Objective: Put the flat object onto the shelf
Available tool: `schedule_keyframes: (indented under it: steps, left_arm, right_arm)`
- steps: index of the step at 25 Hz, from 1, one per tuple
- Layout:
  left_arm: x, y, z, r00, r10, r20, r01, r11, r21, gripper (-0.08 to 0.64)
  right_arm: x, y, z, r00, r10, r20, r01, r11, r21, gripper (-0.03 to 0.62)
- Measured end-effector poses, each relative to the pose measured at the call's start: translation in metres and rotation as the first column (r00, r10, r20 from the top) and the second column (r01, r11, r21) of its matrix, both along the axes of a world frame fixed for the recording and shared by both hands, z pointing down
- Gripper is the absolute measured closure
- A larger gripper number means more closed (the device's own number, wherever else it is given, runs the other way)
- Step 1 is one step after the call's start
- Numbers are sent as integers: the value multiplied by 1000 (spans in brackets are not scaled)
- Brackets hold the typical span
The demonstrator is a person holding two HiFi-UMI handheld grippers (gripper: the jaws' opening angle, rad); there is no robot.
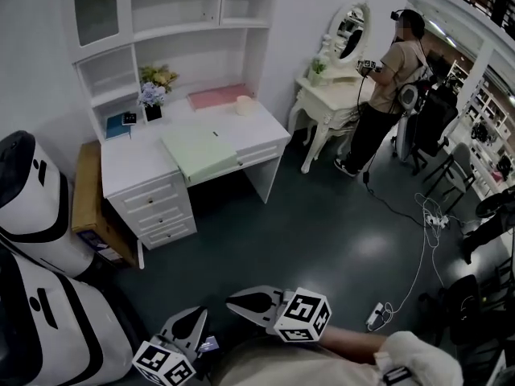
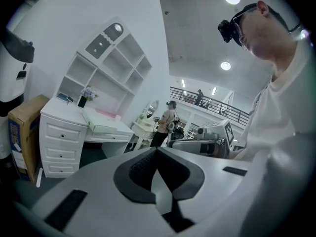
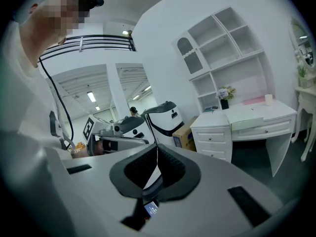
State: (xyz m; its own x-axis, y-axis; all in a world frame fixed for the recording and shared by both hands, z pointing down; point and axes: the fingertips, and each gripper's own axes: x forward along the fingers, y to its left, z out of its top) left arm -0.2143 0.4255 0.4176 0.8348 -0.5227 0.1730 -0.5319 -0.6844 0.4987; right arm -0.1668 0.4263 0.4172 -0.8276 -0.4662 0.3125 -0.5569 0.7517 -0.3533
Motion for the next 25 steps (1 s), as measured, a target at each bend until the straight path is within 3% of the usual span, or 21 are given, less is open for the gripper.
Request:
schedule_keyframes:
  steps: [8, 15, 20, 25]
  left_arm:
    - [25, -20, 9, 999, 13, -31, -14, 999, -44, 546]
    - [48, -53, 20, 999, 50, -4, -50, 997, -63, 546]
    - [70, -74, 30, 997, 82, 17, -80, 993, -92, 546]
    - [81, -112, 25, 997, 51, 50, -46, 995, -89, 546]
  right_arm:
    - [12, -17, 13, 1000, -11, 1, 11, 999, -48, 568]
    - [36, -48, 31, 998, 43, 48, -36, 990, -134, 568]
    - [66, -74, 47, 990, 126, 69, -108, 968, -225, 568]
    - [79, -112, 47, 987, 130, 97, -104, 965, -240, 568]
